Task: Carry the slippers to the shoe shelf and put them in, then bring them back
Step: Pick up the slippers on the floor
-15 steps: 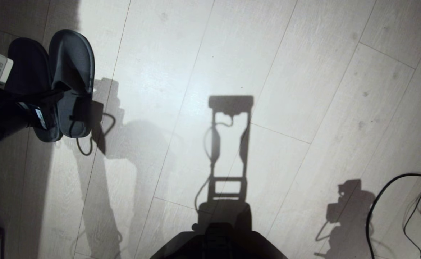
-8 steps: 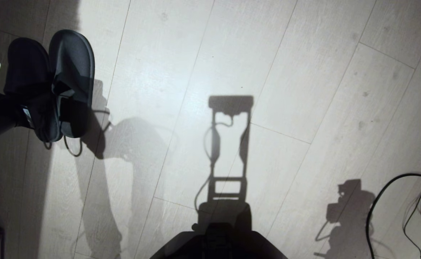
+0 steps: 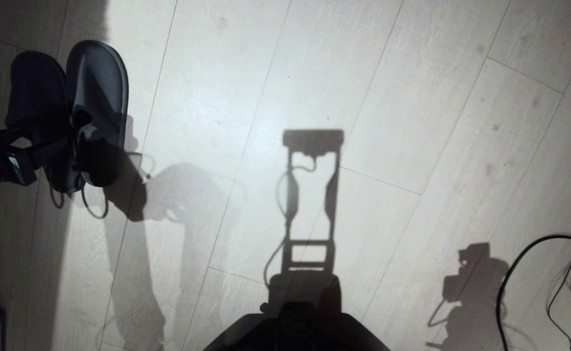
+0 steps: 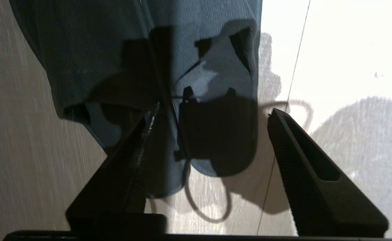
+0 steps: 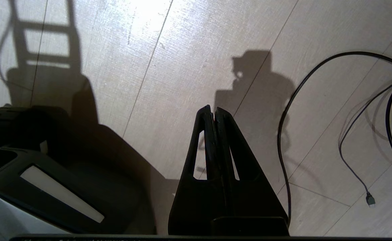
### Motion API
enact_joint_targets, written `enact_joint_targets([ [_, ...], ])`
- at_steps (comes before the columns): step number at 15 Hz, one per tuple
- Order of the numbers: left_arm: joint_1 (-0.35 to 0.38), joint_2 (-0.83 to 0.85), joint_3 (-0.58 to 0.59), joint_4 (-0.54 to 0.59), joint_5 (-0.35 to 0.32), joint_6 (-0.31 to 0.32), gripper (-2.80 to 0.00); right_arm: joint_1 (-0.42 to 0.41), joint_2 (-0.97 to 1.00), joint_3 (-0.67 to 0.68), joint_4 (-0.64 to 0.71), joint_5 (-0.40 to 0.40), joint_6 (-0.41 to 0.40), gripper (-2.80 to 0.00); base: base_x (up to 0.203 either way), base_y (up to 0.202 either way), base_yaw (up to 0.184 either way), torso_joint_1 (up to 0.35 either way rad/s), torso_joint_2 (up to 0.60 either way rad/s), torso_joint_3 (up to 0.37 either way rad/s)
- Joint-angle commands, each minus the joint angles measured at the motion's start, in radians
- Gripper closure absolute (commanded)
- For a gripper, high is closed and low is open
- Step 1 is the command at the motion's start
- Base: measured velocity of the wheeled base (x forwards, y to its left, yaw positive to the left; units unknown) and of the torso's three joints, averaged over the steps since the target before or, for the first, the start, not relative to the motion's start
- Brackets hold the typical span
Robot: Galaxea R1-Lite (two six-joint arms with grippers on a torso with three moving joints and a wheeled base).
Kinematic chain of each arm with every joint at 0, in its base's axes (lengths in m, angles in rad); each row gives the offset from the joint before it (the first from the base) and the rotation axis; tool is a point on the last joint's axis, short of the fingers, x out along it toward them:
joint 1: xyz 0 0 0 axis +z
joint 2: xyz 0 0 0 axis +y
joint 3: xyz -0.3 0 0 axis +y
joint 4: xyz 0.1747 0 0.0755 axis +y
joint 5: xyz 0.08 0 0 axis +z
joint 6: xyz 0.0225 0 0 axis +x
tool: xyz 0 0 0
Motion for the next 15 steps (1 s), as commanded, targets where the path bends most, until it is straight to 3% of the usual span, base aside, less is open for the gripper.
enact_joint_targets([
  [1, 0.013, -0.043, 0.043, -0.001, -0.006, -0.002, -2.80, 0.000, 0.001, 0.000, 0.000, 0.001, -0.001, 0.00, 0.000, 0.000, 0.000, 0.000, 0.00, 0.000],
  [10, 0.032, 0.076, 0.099, -0.037, -0.008, -0.026, -2.80, 0.002, 0.000, 0.000, 0.000, 0.001, 0.000, 0.00, 0.000, 0.000, 0.000, 0.000, 0.00, 0.000],
  [13, 0.024, 0.156, 0.103, -0.238, -0.009, -0.177, -2.80, 0.003, 0.000, 0.000, 0.000, 0.001, -0.001, 0.00, 0.000, 0.000, 0.000, 0.000, 0.00, 0.000],
  [15, 0.022, 0.207, 0.123, -0.384, -0.010, -0.318, -2.80, 0.003, 0.000, 0.000, 0.000, 0.001, -0.001, 0.00, 0.000, 0.000, 0.000, 0.000, 0.00, 0.000],
])
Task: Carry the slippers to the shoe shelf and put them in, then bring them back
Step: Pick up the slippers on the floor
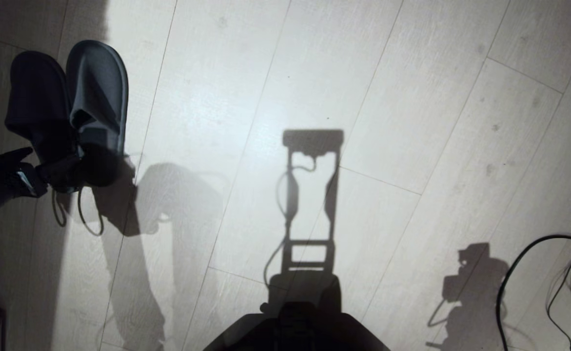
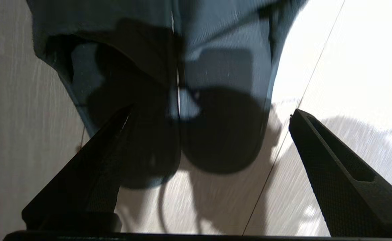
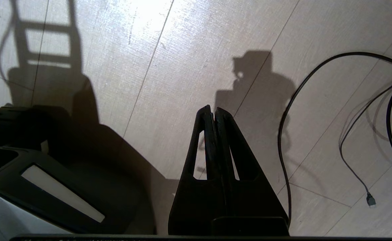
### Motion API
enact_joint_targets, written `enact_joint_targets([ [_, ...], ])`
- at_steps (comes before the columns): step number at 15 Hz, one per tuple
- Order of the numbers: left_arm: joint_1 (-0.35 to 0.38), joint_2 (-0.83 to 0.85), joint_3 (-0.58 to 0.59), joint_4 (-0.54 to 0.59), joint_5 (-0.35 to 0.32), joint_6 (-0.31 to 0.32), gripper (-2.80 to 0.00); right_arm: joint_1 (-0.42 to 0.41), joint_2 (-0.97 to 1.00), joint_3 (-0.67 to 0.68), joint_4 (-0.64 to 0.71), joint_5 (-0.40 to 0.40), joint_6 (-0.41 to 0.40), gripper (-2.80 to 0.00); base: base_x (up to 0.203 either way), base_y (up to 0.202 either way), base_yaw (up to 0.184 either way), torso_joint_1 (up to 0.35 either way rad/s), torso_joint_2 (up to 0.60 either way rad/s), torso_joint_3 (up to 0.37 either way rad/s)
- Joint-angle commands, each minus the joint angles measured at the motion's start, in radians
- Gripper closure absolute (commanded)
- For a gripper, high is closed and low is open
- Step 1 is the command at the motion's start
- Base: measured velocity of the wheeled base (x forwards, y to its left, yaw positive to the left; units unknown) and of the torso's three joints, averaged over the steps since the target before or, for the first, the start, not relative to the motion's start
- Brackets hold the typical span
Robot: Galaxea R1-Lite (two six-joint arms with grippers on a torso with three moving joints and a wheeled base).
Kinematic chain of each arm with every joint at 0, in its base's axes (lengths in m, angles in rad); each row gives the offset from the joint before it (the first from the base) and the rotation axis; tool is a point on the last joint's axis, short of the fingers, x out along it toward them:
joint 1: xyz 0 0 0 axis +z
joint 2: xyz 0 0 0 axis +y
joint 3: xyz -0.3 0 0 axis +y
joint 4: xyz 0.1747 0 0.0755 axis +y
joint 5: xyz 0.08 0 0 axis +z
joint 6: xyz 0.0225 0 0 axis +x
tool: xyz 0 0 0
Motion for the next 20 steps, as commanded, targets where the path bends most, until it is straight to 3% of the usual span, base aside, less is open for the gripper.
enact_joint_targets([
  [1, -0.001, 0.079, 0.036, -0.159, -0.008, -0.126, -2.80, 0.000, 0.000, 0.000, 0.000, 0.000, -0.001, 0.00, 0.000, 0.000, 0.000, 0.000, 0.00, 0.000],
  [6, 0.007, 0.128, 0.062, -0.230, -0.015, -0.144, -2.80, 0.000, 0.000, 0.000, 0.000, 0.000, -0.001, 0.00, 0.000, 0.000, 0.000, 0.000, 0.00, 0.000],
  [9, 0.006, 0.204, 0.065, -0.409, -0.046, -0.204, -2.80, 0.000, 0.000, 0.000, 0.000, 0.000, -0.001, 0.00, 0.000, 0.000, 0.000, 0.000, 0.00, 0.000],
  [12, 0.006, 0.213, 0.104, -0.423, -0.098, -0.270, -2.80, 0.000, 0.000, 0.000, 0.000, 0.000, -0.001, 0.00, 0.000, 0.000, 0.000, 0.000, 0.00, 0.000],
  [17, -0.008, 0.227, 0.101, -0.423, -0.114, -0.294, -2.80, 0.000, 0.000, 0.000, 0.000, 0.000, -0.001, 0.00, 0.000, 0.000, 0.000, 0.000, 0.00, 0.000],
  [20, -0.059, 0.209, 0.075, -0.423, -0.113, -0.310, -2.80, 0.000, 0.000, 0.000, 0.000, 0.000, -0.001, 0.00, 0.000, 0.000, 0.000, 0.000, 0.00, 0.000],
])
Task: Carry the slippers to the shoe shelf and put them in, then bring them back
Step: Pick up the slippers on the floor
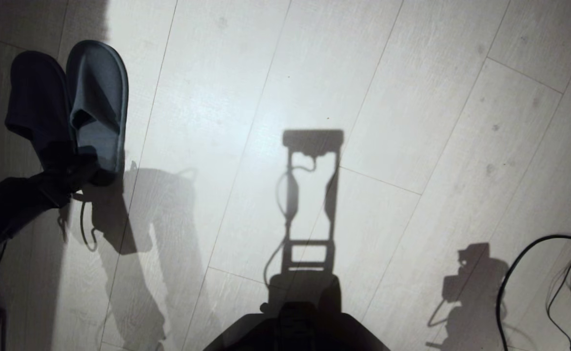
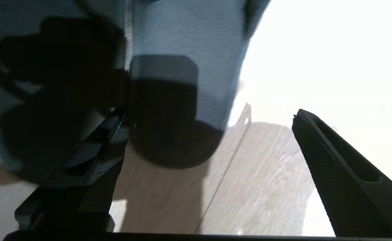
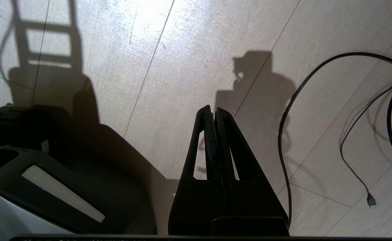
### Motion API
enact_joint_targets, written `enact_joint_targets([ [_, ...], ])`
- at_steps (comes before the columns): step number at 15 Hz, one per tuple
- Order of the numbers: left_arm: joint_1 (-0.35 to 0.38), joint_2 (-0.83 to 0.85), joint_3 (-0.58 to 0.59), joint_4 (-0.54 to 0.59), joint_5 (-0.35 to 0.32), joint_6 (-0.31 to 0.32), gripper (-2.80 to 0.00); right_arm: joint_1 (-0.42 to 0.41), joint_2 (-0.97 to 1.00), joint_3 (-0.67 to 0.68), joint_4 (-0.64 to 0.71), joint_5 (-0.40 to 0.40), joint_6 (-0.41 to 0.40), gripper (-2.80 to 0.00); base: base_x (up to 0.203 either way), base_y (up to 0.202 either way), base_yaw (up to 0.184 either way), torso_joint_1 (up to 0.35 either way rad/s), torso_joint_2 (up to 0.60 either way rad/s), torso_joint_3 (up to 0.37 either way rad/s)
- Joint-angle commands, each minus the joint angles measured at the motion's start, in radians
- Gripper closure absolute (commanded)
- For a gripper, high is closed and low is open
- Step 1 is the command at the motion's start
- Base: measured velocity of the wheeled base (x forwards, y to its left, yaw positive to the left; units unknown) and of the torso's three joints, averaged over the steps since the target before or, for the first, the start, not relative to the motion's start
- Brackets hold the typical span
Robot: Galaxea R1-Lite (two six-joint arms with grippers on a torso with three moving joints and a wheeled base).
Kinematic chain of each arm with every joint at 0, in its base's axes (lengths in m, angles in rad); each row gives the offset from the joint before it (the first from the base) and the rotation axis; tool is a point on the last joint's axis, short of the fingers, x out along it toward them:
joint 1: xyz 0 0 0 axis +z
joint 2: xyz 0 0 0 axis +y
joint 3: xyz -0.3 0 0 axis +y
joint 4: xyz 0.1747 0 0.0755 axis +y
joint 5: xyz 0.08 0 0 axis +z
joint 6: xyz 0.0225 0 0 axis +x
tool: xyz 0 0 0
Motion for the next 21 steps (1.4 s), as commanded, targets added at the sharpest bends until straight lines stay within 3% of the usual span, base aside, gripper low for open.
enact_joint_targets([
  [1, -0.048, -0.011, -0.026, -0.008, -0.003, -0.011, -2.80, 0.000, 0.000, 0.000, 0.000, 0.000, -0.001, 0.00, 0.000, 0.000, 0.000, 0.000, 0.00, 0.000],
  [3, -0.084, 0.001, -0.050, -0.008, 0.005, -0.012, -2.80, 0.000, 0.000, 0.000, 0.000, 0.000, -0.001, 0.00, 0.000, 0.000, 0.000, 0.000, 0.00, 0.000],
  [9, -0.079, 0.002, -0.132, -0.008, 0.015, 0.002, -2.80, 0.000, 0.001, 0.000, 0.000, 0.000, -0.001, 0.00, 0.000, 0.000, 0.000, 0.000, 0.00, 0.000],
  [13, -0.058, 0.008, -0.135, -0.008, 0.014, 0.094, -2.80, 0.000, 0.002, 0.000, 0.000, -0.001, -0.001, 0.00, 0.000, 0.000, 0.000, 0.000, 0.00, 0.000],
  [17, -0.037, -0.016, -0.130, -0.008, -0.010, 0.120, -2.80, 0.000, 0.002, 0.000, 0.002, -0.001, -0.001, 0.00, 0.000, 0.000, 0.000, 0.000, 0.00, 0.000],
  [21, -0.031, 0.008, -0.131, -0.008, -0.010, 0.193, -2.80, 0.000, 0.002, 0.000, 0.002, 0.000, -0.001, 0.00, 0.000, 0.000, 0.000, 0.000, 0.00, 0.000],
])
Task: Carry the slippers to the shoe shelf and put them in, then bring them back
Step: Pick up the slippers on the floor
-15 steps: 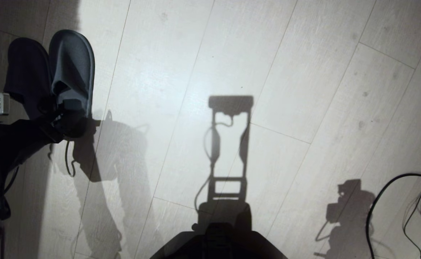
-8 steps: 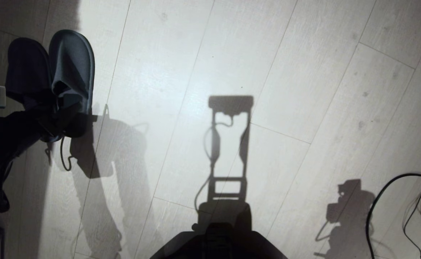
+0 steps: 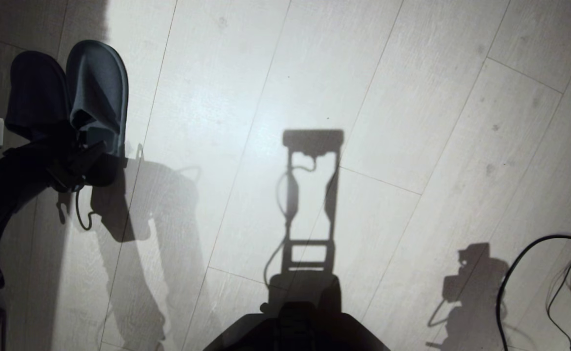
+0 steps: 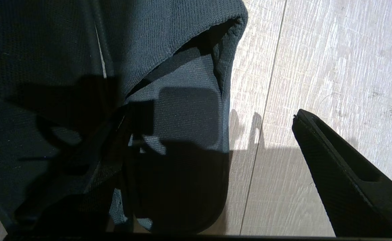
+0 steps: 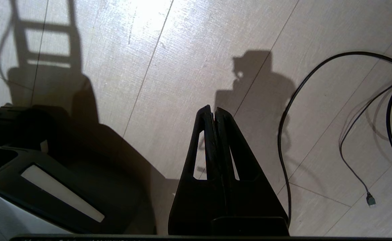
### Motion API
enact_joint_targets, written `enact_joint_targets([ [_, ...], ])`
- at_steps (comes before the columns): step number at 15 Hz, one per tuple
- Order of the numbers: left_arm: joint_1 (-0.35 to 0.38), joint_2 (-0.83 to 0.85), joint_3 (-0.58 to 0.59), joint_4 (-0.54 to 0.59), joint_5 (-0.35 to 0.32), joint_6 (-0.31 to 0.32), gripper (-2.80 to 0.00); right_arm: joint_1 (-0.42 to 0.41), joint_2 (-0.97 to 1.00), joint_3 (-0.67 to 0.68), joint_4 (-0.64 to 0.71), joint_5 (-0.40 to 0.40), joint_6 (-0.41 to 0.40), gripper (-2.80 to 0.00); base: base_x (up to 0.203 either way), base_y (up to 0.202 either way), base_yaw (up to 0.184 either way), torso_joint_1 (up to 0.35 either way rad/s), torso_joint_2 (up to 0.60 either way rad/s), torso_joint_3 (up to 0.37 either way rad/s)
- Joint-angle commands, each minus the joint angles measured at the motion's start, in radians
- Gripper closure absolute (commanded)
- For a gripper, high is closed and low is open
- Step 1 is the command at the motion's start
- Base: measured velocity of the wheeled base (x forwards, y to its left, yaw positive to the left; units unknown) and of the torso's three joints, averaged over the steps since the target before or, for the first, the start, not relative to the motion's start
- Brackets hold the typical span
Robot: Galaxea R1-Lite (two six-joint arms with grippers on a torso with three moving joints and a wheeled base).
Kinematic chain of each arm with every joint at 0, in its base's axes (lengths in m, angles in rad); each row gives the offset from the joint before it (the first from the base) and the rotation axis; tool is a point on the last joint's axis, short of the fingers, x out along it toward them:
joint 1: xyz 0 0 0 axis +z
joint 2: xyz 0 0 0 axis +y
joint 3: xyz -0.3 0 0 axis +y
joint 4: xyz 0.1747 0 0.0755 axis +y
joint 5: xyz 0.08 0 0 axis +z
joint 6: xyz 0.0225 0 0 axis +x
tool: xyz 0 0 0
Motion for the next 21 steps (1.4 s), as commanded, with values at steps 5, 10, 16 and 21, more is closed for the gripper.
enact_joint_targets([
  [5, 0.001, 0.077, -0.026, -0.009, -0.003, 0.086, -2.80, 0.000, 0.001, 0.000, -0.001, 0.000, -0.001, 0.00, 0.000, 0.000, 0.000, 0.000, 0.00, 0.000],
  [10, 0.011, 0.042, -0.026, -0.009, -0.004, 0.086, -2.80, 0.000, 0.003, 0.000, 0.000, 0.000, -0.001, 0.00, 0.000, 0.000, 0.000, 0.000, 0.00, 0.000],
  [16, 0.064, 0.001, -0.027, -0.009, -0.007, 0.099, -2.80, 0.000, 0.003, 0.000, 0.000, 0.000, -0.001, 0.00, 0.000, 0.000, 0.000, 0.000, 0.00, 0.000],
  [21, 0.099, 0.004, -0.041, 0.047, -0.006, 0.212, -2.80, 0.000, 0.003, 0.000, 0.000, 0.000, -0.001, 0.00, 0.000, 0.000, 0.000, 0.000, 0.00, 0.000],
])
